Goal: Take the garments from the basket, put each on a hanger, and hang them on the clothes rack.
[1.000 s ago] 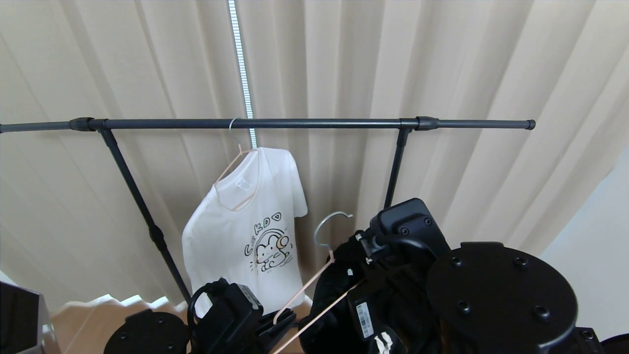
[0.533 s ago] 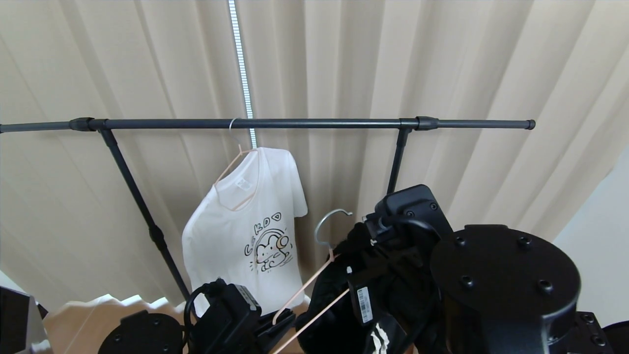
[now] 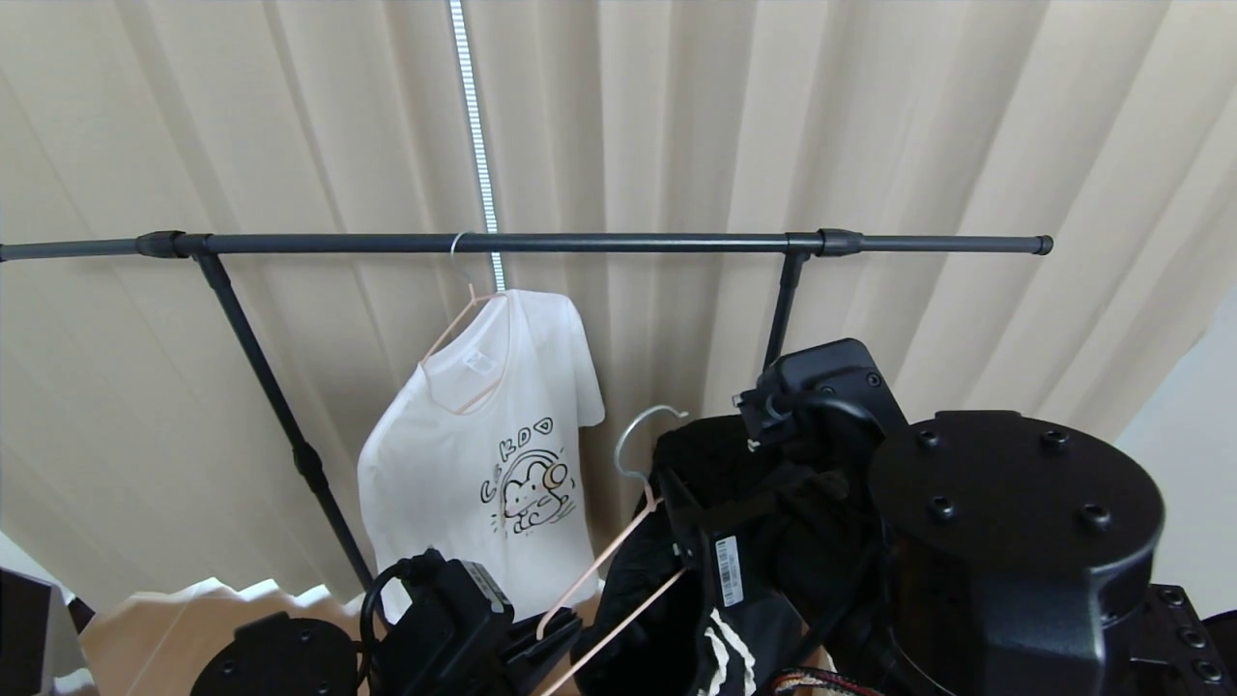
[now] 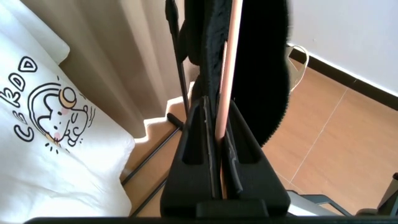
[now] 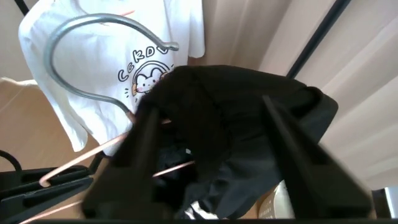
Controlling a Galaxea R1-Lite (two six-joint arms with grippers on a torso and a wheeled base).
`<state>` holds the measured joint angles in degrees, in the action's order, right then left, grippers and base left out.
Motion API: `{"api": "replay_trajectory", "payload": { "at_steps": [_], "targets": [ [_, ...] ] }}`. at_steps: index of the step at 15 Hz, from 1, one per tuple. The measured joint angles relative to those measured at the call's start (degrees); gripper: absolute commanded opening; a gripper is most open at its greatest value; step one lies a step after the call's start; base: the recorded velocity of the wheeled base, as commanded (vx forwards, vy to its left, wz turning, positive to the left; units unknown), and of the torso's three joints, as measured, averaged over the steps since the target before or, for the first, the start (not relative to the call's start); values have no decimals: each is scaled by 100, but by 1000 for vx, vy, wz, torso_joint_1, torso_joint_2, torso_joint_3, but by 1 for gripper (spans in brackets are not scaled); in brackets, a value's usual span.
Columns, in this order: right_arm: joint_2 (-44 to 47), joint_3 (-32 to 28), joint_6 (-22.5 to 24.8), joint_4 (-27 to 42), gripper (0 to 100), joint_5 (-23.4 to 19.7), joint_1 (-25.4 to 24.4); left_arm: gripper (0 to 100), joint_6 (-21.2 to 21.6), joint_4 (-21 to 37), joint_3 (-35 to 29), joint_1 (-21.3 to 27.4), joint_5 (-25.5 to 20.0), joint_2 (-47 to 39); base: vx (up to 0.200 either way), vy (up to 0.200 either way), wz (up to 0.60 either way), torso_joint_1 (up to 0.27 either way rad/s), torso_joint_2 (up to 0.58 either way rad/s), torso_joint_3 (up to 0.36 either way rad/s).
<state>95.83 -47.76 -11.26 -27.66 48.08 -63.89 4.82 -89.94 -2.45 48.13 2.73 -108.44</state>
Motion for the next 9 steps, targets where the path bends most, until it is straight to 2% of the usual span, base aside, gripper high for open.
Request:
{"api": "replay_trajectory", "payload": {
  "at_steps": [9],
  "targets": [
    [-46, 48, 23, 49, 100, 1, 37, 0, -85, 4, -44, -113, -5, 124, 0, 0, 0, 0, 0, 0]
  ]
}}
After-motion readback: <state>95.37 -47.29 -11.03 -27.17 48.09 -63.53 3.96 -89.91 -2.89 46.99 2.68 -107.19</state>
